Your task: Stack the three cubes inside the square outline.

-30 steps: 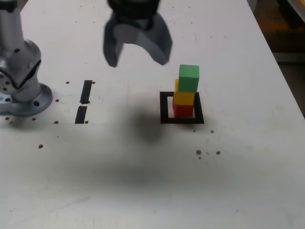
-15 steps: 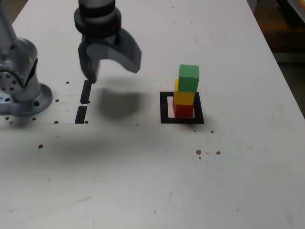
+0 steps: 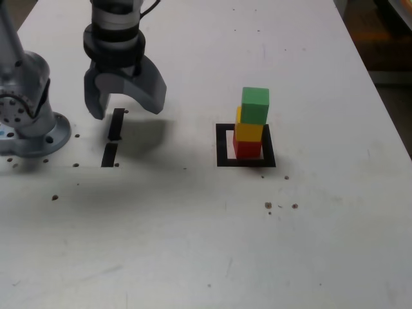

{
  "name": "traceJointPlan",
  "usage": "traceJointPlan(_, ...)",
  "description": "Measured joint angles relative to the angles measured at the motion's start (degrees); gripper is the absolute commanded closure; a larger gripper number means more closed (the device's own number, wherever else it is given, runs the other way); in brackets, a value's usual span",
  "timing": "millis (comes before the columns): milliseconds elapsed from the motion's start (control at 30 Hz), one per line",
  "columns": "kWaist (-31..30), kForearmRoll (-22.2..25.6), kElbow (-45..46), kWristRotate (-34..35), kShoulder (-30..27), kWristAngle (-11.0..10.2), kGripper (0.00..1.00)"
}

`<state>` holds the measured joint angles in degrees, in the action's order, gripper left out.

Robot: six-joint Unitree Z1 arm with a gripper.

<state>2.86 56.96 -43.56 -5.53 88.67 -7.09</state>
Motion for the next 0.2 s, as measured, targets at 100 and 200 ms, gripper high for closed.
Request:
traceJointPlan(100, 0.4, -0.4, 1.3, -1.1, 0.0, 0.1, 0.01)
traceJointPlan(200, 0.8, -1.3, 4.3, -1.7, -1.0, 0.6, 0.01)
